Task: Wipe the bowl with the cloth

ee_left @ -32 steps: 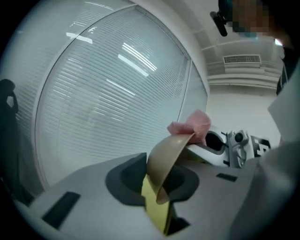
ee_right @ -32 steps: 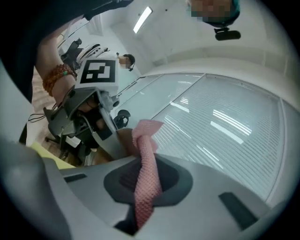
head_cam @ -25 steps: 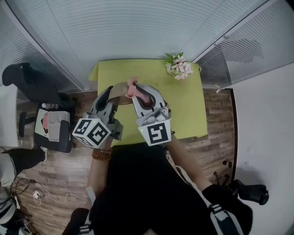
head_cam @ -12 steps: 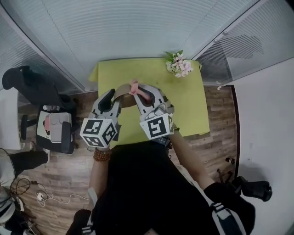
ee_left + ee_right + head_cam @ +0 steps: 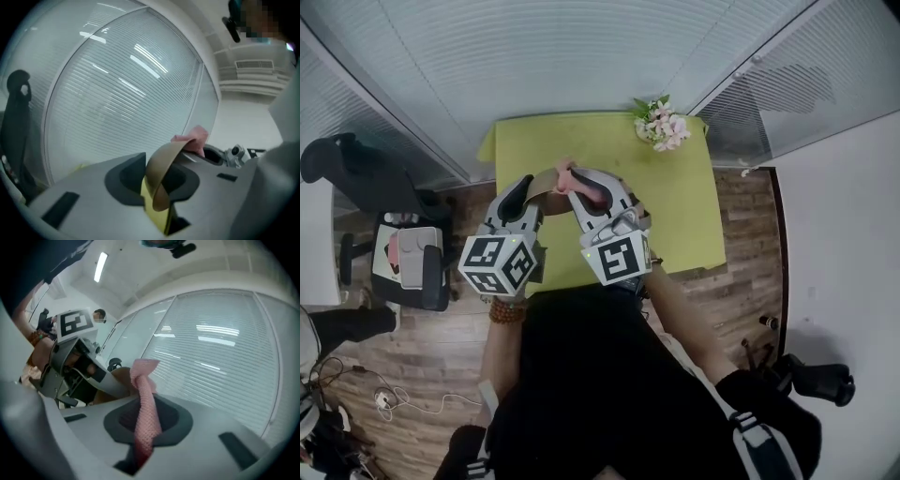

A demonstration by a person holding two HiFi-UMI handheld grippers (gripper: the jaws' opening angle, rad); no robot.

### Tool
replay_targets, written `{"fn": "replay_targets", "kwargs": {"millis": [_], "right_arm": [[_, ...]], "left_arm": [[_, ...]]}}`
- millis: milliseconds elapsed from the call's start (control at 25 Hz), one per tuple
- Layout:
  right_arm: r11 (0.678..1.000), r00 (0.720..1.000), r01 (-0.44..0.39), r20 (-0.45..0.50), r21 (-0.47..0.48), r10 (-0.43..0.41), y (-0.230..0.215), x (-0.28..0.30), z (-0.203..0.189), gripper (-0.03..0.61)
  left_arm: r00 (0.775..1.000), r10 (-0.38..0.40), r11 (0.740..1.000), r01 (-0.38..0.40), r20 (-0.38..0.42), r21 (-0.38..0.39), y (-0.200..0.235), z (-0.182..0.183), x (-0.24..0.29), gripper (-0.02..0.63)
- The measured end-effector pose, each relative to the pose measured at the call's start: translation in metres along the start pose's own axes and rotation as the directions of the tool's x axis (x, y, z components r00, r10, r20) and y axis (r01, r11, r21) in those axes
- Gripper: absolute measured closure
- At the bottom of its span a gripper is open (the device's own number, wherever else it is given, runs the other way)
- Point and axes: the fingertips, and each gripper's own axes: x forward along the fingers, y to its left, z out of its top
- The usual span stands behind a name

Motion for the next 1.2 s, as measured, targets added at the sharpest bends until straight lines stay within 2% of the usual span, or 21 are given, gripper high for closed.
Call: {"fn": "replay_targets", "kwargs": {"millis": [80,200,360,520,720,880,1000,1120,1200], "right_arm": [[0.995,1.000,0.000,0.023,0.101,-0.002,0.000,0.004,0.002,0.561],[0.970,0.997,-0.010,0.074,0.242,-0.009,0.000,0.006,0.008,0.558],[0.900,0.999,-0.032,0.045,0.435,0.014,0.003,0.009,0.001,0.552],[0.859,0.999,-0.053,0.035,0.509,0.041,0.006,0.012,-0.003,0.551],[0.825,0.998,-0.069,0.035,0.562,0.060,0.008,0.013,-0.004,0.552],[0.791,0.995,-0.095,0.049,0.604,0.082,0.011,0.014,-0.004,0.548],[0.748,0.992,-0.121,0.057,0.652,0.110,0.014,0.012,-0.009,0.543],[0.678,0.983,-0.167,0.070,0.716,0.168,0.020,0.015,-0.011,0.537],[0.617,0.972,-0.211,0.097,0.758,0.214,0.025,0.014,-0.012,0.535]], "left_arm": [[0.999,0.018,0.996,-0.014,0.051,-0.083,0.006,0.007,-0.005,0.543],[0.992,0.034,0.990,-0.017,0.124,-0.138,0.011,0.017,-0.013,0.540],[0.979,0.055,0.976,-0.011,0.197,-0.218,0.018,0.022,-0.019,0.532],[0.960,0.094,0.945,-0.003,0.263,-0.327,0.025,0.019,-0.025,0.531],[0.942,0.113,0.907,0.032,0.317,-0.420,0.030,0.019,-0.030,0.529],[0.931,0.116,0.894,0.053,0.345,-0.444,0.033,0.023,-0.033,0.529],[0.927,0.110,0.893,0.066,0.358,-0.445,0.033,0.024,-0.033,0.529],[0.920,0.118,0.899,0.061,0.375,-0.434,0.038,0.028,-0.036,0.528],[0.914,0.116,0.925,0.044,0.390,-0.377,0.039,0.034,-0.039,0.528]]}}
